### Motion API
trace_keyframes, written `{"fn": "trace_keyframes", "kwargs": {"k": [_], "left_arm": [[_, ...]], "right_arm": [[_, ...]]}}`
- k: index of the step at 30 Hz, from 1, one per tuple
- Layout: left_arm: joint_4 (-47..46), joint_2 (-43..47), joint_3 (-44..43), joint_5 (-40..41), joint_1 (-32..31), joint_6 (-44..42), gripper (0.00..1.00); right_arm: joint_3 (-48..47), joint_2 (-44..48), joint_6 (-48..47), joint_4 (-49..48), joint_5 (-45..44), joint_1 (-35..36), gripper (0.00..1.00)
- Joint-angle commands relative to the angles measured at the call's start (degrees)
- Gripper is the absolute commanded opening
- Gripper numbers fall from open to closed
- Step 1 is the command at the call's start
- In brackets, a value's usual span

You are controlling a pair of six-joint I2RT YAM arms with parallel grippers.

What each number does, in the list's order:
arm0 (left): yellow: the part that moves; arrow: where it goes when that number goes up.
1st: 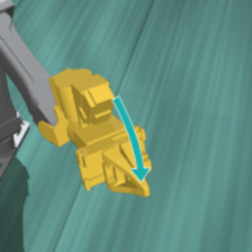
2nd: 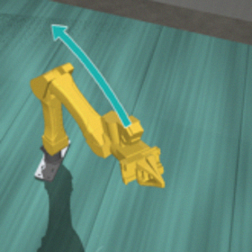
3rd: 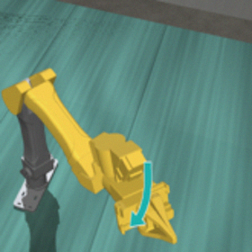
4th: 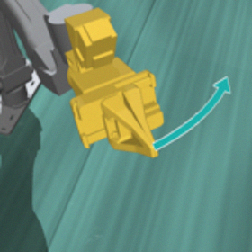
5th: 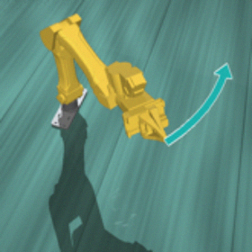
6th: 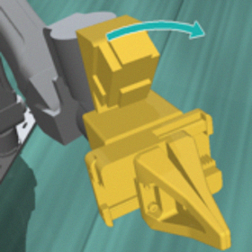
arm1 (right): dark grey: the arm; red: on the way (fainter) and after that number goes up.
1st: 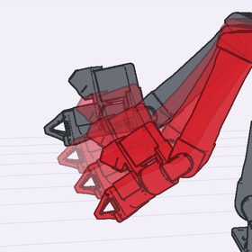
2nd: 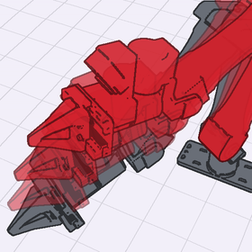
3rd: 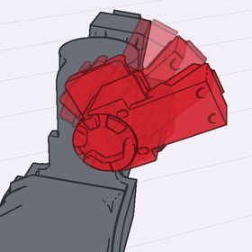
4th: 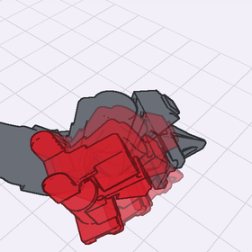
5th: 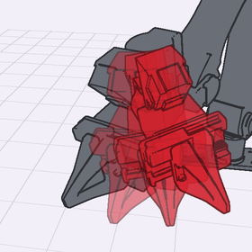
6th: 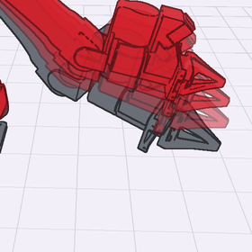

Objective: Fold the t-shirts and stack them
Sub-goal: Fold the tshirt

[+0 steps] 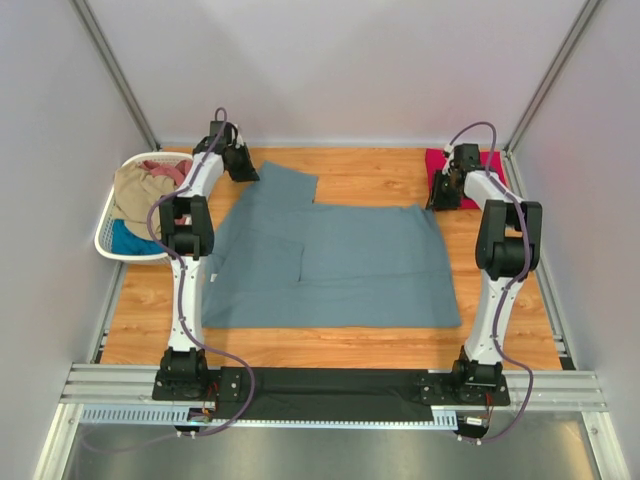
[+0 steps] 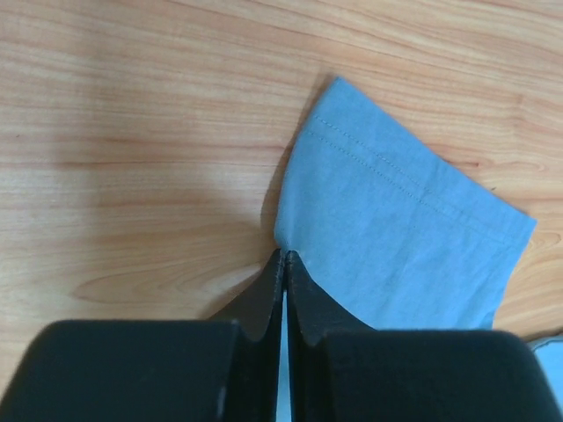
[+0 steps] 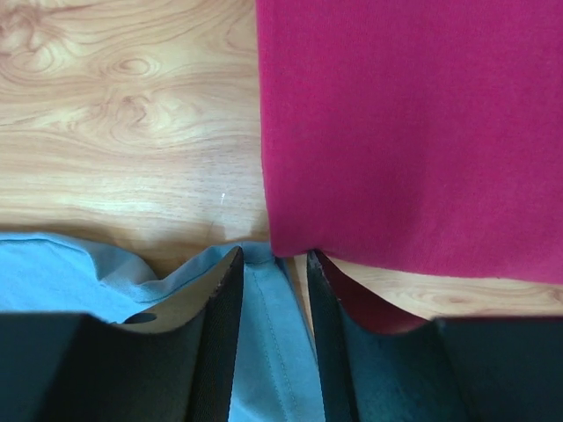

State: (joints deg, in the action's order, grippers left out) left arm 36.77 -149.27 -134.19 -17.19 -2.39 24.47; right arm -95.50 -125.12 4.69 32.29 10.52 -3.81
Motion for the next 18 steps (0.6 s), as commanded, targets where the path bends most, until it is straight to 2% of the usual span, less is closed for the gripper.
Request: {"fn": "trace_keyframes", "kwargs": {"k": [1,2,6,12,18], "left_arm": [[-3.4,0.4,0.1,-3.1,-0.3,0.5,0.02],[-3.8,0.6,0.3,-3.5,-0.4,1.0,0.0],[-8.0,3.8,3.7,-6.3,-0.4,2.1,0.0],[-9.3,8.1,5.4,-7.2,-0.4,2.8,0.0],[-9.4,12.7,6.9,-6.1,-0.3,0.5,0.0]], "right_arm": [[-2.0,-1.9,0.3,0.8,0.7,0.0,0.36],[-2.0,-2.1,0.1,0.8,0.6,0.0,0.35],[-1.2,-1.7,-1.0,0.1,0.3,-0.1,0.19],[0.8,0.7,-1.3,-2.5,2.5,-0.1,0.0],[3.0,5.8,-0.6,-5.3,1.7,-0.8,0.0]]}}
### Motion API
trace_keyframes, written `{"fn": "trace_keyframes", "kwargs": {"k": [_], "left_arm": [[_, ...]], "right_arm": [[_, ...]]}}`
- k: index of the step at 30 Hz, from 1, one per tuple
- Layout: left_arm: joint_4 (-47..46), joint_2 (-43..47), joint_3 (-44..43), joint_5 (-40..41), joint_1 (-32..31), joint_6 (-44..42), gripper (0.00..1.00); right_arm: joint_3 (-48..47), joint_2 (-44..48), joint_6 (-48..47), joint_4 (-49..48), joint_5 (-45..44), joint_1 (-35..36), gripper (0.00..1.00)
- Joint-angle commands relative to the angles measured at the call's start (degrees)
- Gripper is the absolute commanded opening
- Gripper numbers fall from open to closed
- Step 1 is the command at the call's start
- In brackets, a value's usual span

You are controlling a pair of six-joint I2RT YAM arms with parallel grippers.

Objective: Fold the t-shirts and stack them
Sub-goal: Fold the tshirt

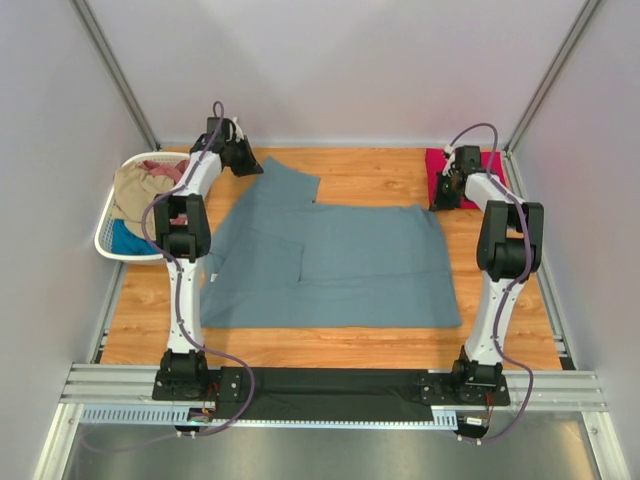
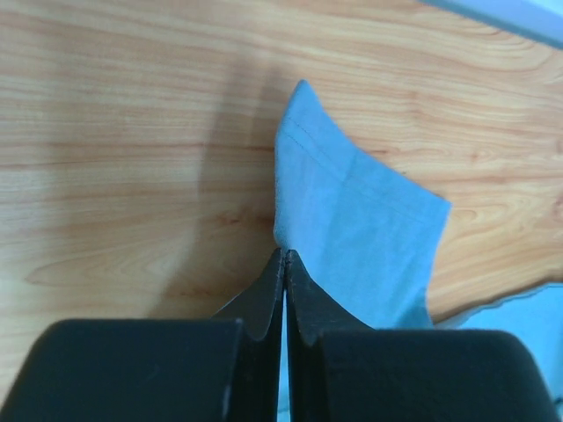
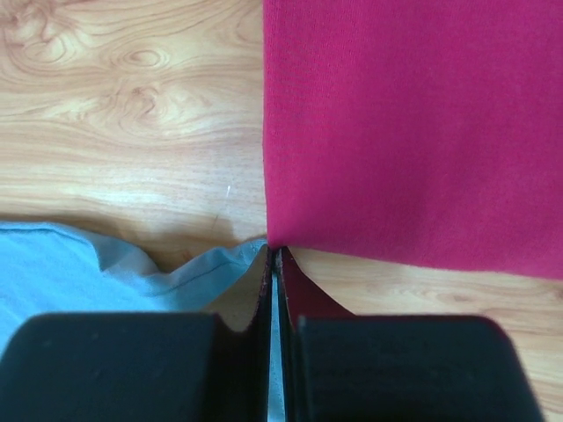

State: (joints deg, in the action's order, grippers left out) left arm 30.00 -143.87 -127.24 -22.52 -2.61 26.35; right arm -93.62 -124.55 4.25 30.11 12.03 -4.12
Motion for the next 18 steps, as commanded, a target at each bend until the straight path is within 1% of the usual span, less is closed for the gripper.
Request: {"fn": "trace_keyframes", "kwargs": {"k": [1,8,13,18], "left_arm": [[-2.8,7.8,0.1,-0.6,-0.1,-2.0,0.0],[-2.9,13.2,3.8,1.7,0.0,-5.0,0.0],[-3.1,15.5,6.6,1.9,0.0,-7.4,0.0],[-4.6,20.5,13.3,4.4,0.2,-9.6,0.0]], "right_arm": [[1.6,6.0,0.1,-3.6,0.0,-0.7,0.0],[7.8,12.3,0.0,-10.9,-1.0,-1.7,0.0],[11.4,14.3,0.1,-15.0,0.0,-1.8,0.0],[15.3,17.8,0.2,-19.0,-1.2,-1.8,0.0]]}}
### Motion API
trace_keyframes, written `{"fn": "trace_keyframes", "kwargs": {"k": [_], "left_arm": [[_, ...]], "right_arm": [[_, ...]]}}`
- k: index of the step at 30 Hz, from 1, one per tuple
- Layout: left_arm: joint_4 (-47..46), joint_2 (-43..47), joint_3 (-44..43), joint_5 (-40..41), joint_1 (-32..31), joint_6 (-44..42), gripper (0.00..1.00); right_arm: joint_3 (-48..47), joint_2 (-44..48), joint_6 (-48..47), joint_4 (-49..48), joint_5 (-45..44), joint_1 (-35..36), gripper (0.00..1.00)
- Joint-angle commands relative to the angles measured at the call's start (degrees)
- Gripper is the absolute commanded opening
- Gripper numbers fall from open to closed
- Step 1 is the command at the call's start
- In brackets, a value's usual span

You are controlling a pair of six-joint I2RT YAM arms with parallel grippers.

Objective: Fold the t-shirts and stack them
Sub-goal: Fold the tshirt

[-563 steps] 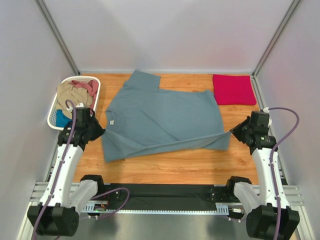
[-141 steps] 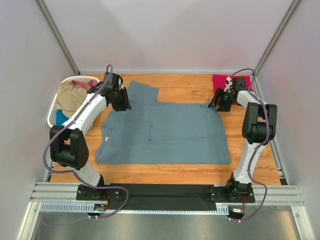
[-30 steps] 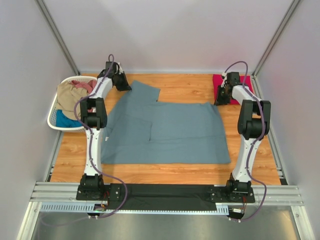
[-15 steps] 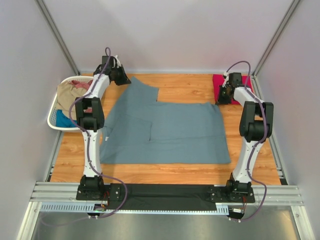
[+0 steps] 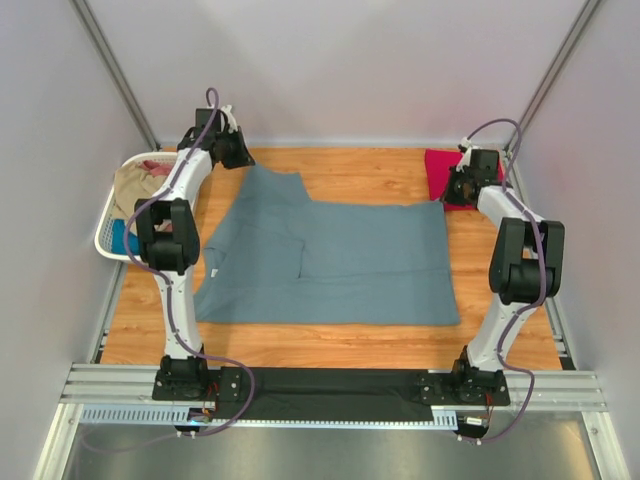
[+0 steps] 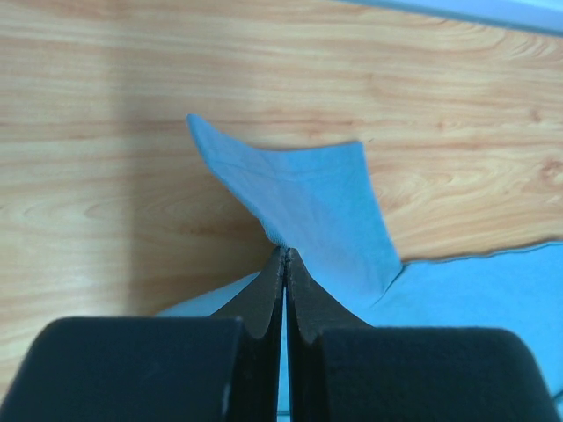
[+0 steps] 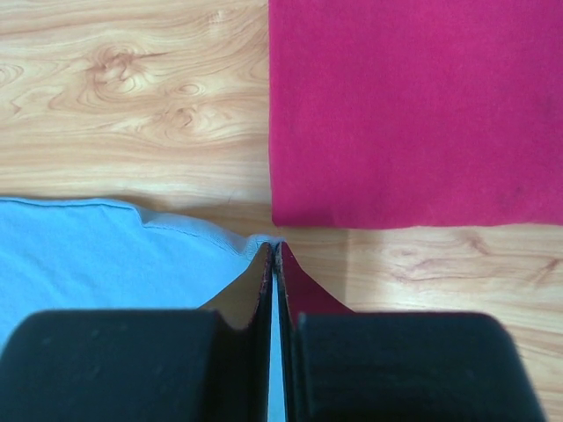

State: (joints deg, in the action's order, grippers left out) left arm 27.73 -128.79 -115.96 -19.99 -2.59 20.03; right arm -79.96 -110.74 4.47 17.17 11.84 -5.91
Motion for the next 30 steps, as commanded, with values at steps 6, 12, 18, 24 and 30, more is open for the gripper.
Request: {"fn": "trace_keyframes", "kwargs": {"k": [6,12,18,24,30], "left_arm": [[-4.2,10.5,10.1,3.4,0.4,-5.0,0.0],[-5.2,15.1,16.5,5.5,0.6,-6.3,0.0],[-5.8,20.2,23.7,7.9,0.6,-7.3,0.0],[-7.0,27.3,31.6,10.4,0.6,-7.6,0.0],[-5.9,33.2,38.5,10.7,0.6,-7.4,0.0]], "right_arm": [[6.7,7.9,0.3,-9.9,-2.4,0.0,0.0],[13.4,12.4,0.2,-15.2,-4.2,0.0,0.0],[18.8,16.9,1.9,-19.2,-5.5,0.0,0.0],[22.0,20.4,3.7,-18.0,-6.3,0.1,0.0],[25.8,24.2,6.0,-17.4,-8.7,0.1,0.0]]}}
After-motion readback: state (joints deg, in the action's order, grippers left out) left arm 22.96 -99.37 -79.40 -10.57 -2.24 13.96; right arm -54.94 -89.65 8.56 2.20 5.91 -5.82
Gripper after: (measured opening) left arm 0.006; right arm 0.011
